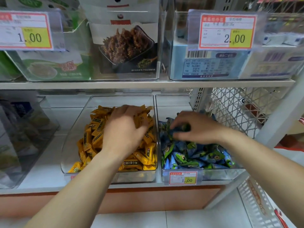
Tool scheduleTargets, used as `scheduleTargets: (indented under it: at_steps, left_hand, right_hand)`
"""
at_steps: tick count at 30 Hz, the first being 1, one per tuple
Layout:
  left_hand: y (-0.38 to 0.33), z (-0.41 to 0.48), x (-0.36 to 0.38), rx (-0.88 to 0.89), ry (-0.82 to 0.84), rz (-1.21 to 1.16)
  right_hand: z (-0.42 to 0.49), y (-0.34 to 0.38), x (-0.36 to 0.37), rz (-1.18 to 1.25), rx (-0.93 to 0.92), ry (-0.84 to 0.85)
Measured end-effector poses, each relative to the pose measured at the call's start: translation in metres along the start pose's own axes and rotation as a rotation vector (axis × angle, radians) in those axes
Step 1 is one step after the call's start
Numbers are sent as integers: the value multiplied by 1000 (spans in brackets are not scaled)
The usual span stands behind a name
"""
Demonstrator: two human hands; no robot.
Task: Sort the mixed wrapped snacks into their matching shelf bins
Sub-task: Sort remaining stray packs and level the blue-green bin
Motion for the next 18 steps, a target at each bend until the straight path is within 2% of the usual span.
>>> scheduleTargets:
  at_steps: [2,4,8,13,18]
  left_hand:
    - [-13,-8,17,57,149,-18]
    - [-17,-13,30,95,230,39]
    - [-18,-12,35,112,232,-5]
    - [-19,-10,35,106,194,-43]
    - [-18,-9,35,124,195,-88]
  right_hand:
    - [3,-1,39,-35,40,342]
    - [8,-11,66,-136,108,492]
    - [31,-24,82,-225,173,404]
    - [30,-23,85,-68,29,319]
    - [31,-21,63,-91,-23,172]
Point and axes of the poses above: each hand's wrist, its own z-axis towards the middle knuckle, its own x-axis out of the palm, y = z × x, the point moved 6 cm from there along z, towards the middle knuckle, and after that the axes turned 10 degrees about z, right-handed, at the moved point
